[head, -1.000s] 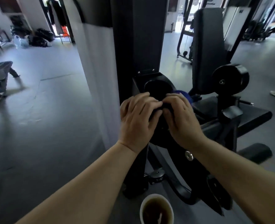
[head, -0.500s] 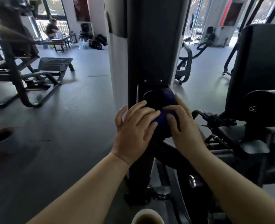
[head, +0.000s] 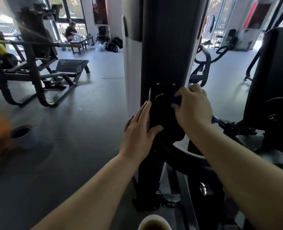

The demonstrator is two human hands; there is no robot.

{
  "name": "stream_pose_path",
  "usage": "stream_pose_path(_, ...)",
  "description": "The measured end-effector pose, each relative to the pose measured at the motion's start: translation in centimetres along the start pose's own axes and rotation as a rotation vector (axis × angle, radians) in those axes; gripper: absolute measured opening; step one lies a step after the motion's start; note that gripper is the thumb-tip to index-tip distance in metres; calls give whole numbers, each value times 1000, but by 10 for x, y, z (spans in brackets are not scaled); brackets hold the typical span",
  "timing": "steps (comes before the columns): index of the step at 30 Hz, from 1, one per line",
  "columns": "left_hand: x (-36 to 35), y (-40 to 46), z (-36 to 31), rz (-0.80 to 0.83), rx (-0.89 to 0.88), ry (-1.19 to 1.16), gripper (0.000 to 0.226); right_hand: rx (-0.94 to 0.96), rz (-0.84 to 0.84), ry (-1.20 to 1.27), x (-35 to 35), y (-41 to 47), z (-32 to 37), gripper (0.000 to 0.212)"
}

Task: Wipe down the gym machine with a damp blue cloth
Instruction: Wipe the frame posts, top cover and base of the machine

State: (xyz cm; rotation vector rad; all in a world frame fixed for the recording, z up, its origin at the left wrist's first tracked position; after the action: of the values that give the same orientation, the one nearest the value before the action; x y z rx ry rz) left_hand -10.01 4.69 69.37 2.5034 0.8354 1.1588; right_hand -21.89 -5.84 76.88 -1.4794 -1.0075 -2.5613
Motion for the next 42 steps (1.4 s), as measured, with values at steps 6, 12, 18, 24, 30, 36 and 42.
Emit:
stream_pose_path(6, 6, 5, 9, 21, 76, -145, 108, -17, 27, 214, -11, 3, 37, 22)
stream_pose_path(12, 20, 19, 14, 140, 75, -462, 69, 12, -24, 321, 16, -12, 41, 19)
stream_pose_path(18, 62, 35, 9, -78, 225, -868, 25, -102, 68, 502, 15, -2, 84, 16)
stream_pose_path(24, 41, 37, 93, -213, 564, -858, 26, -140, -88, 280, 4, -28, 38, 14)
stream_pose_path(30, -44, 21, 37, 74, 468, -943, 57, -64, -141, 16, -32, -50, 29, 35)
stream_pose_path(36, -16, 46, 43, -95, 451, -826, 59, 39, -132, -128, -35, -46, 34, 37)
stream_pose_path(42, -24, 35, 43, -8, 484, -934, 35, 83, -181, -173, -32, -46, 40, 33)
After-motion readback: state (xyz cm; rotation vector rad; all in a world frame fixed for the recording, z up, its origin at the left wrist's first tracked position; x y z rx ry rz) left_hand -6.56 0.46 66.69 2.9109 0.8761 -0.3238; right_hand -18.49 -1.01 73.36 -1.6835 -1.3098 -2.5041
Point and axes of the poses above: each hand's wrist, its own y-axis towards the middle knuckle, its own x-axis out of the back of the hand, z = x × y, the point moved 9 cm from there along y, towards the middle knuckle, and after that the axes turned 1 degree about -z, right-handed, at the moved point
